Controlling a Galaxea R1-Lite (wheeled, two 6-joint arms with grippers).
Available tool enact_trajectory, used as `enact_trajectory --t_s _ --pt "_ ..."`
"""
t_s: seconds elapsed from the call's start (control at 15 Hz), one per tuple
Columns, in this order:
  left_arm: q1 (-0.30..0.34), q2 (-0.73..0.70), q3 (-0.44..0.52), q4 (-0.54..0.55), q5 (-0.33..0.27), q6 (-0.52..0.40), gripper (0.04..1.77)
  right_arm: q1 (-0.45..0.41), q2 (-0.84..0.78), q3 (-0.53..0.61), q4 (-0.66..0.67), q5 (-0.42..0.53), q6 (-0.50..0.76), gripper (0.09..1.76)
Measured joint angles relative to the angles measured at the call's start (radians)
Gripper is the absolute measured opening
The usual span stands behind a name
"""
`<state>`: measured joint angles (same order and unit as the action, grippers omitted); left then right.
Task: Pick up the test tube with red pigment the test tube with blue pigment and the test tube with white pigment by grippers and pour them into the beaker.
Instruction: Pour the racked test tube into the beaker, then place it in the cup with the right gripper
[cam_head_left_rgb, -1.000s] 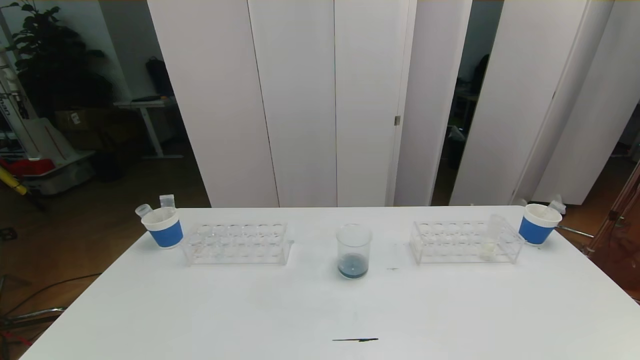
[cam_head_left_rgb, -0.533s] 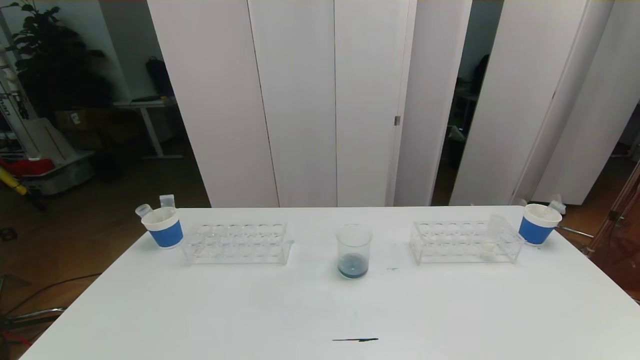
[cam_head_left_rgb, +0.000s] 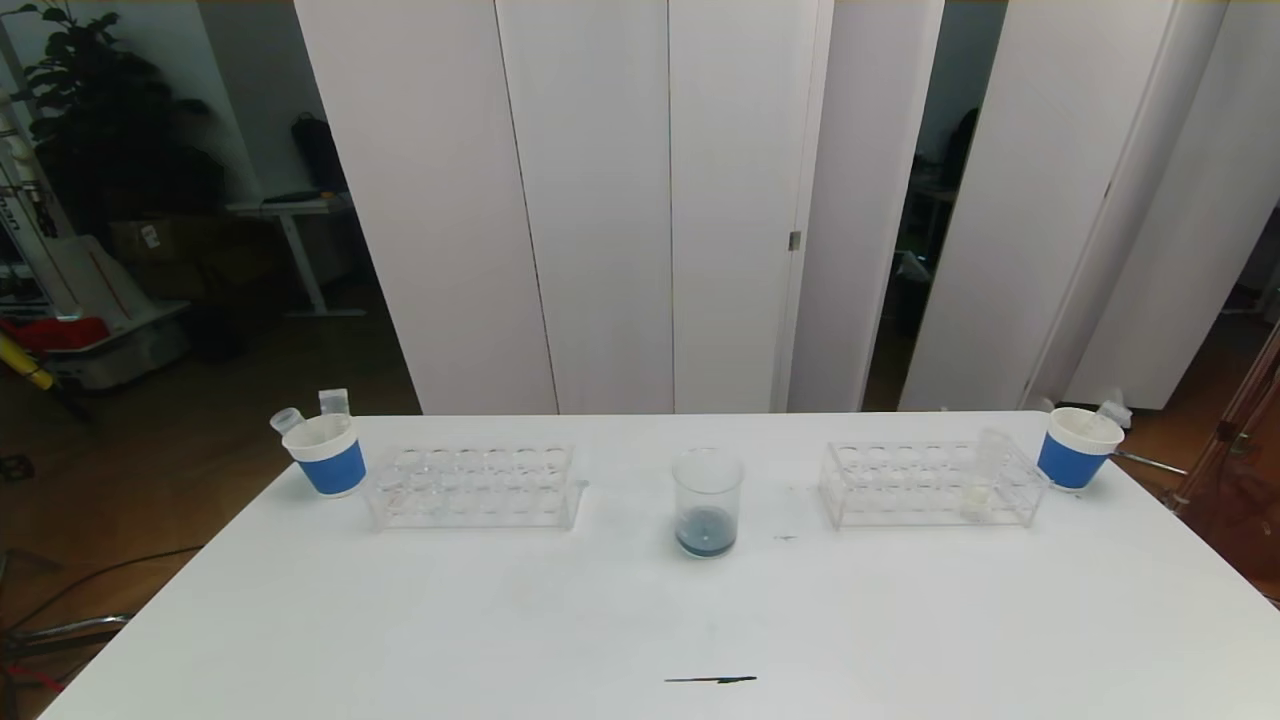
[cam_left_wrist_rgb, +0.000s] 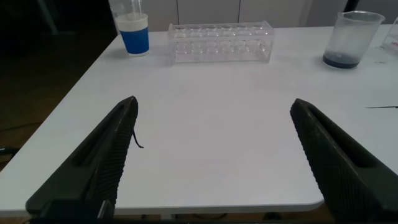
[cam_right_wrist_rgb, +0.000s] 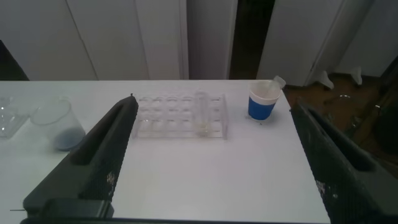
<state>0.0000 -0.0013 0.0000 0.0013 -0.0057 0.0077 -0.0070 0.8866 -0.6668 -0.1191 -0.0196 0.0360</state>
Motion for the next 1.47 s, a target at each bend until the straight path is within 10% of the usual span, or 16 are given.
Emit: enact_trajectory --t_s 0.4,0.87,1.47 --pt "0.0 0.0 0.0 0.0 0.0 0.0 1.75 0.011 0.505 -0.077 -0.343 0.0 0.03 1.75" --pt "0.0 0.0 0.0 0.0 0.0 0.0 1.75 0.016 0.759 0.238 -0.816 -0.001 0.027 1.75" --pt "0.0 0.0 0.0 0.0 0.0 0.001 1.75 0.017 1.003 0.159 -0.969 0.0 0.017 1.75"
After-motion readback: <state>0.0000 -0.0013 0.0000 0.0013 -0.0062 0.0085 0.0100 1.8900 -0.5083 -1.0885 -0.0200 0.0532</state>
